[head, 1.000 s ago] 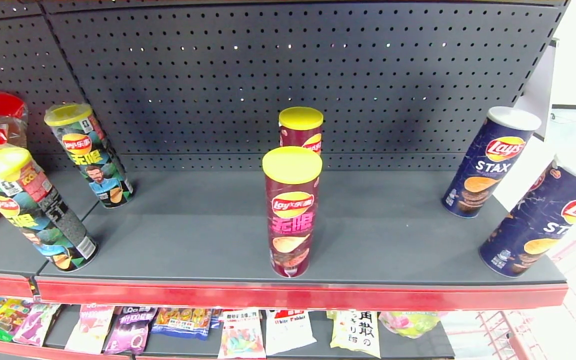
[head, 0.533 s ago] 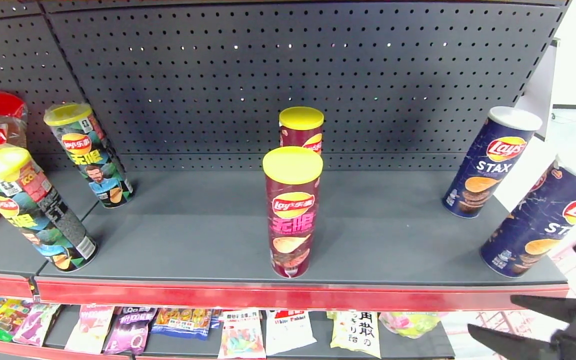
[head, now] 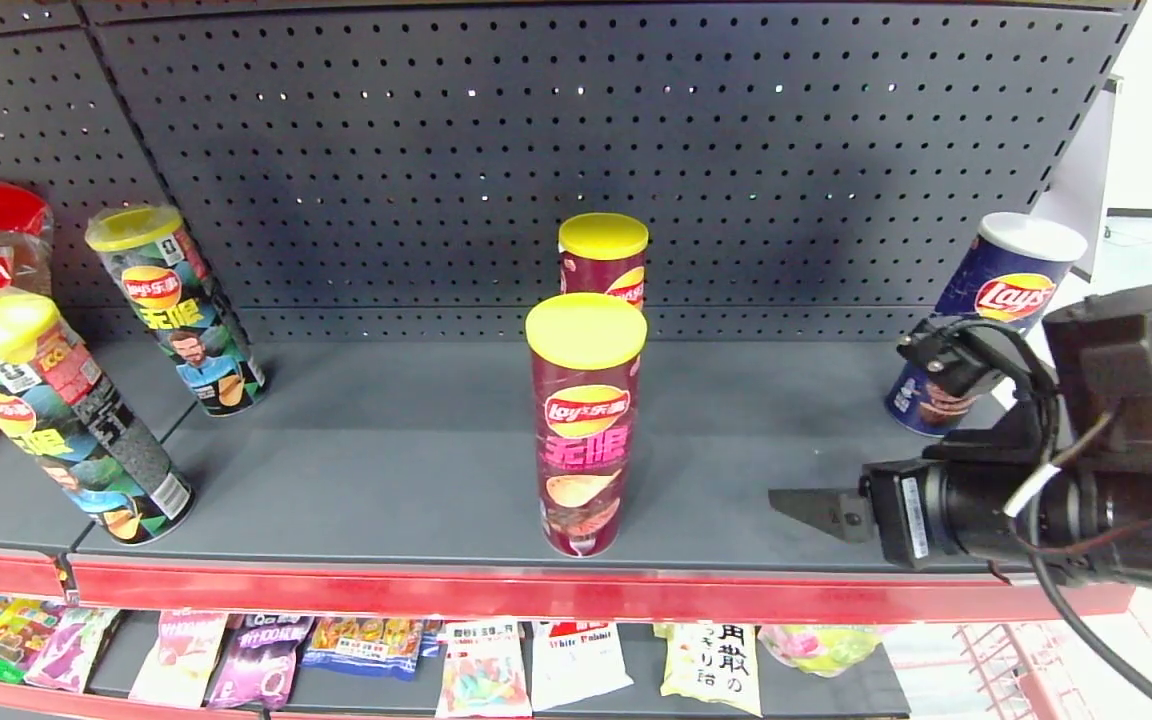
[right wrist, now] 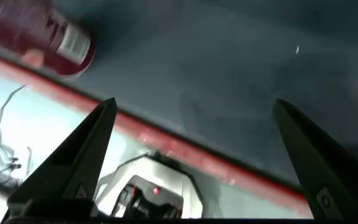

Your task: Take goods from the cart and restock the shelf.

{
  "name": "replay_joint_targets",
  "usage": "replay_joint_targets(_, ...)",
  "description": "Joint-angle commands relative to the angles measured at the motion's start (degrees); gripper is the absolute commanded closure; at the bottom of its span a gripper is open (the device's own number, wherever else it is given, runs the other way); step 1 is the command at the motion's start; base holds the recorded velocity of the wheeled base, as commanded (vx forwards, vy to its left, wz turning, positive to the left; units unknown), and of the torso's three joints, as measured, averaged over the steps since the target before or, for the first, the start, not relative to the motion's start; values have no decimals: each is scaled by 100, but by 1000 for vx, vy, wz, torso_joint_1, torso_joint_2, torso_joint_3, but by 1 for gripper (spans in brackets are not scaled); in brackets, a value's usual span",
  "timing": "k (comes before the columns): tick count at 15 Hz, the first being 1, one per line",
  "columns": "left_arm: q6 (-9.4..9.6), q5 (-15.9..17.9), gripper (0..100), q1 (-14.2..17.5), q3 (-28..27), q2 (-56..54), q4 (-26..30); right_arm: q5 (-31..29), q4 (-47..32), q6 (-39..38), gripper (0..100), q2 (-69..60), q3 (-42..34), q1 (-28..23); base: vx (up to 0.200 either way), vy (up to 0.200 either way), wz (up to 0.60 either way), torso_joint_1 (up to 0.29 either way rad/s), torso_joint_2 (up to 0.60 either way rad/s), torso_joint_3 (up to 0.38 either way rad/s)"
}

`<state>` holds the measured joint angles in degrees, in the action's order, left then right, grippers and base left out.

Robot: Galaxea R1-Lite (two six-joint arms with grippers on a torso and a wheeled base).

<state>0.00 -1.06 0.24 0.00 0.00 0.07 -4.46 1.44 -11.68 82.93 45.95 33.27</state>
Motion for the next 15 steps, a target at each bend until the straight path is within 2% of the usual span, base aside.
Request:
replay_joint_targets(1, 0, -8, 0, 2, 0, 0, 1, -204, 137, 43, 0, 742, 292, 83, 0, 0, 0, 0, 0, 0)
replay_joint_targets(5, 0, -8, 0, 2, 0, 0, 1, -283, 137, 52, 0, 1190, 793, 198, 0, 0, 0, 0, 0, 0)
replay_joint_targets(9, 0, -8, 0, 2, 0, 0, 1, -433, 137, 52, 0, 1392, 881, 558, 0, 0, 0, 0, 0, 0)
replay_joint_targets(15, 0, -8, 0, 2, 0, 0, 1, -459, 129, 52, 0, 1656, 1118, 646, 0, 0, 0, 0, 0, 0)
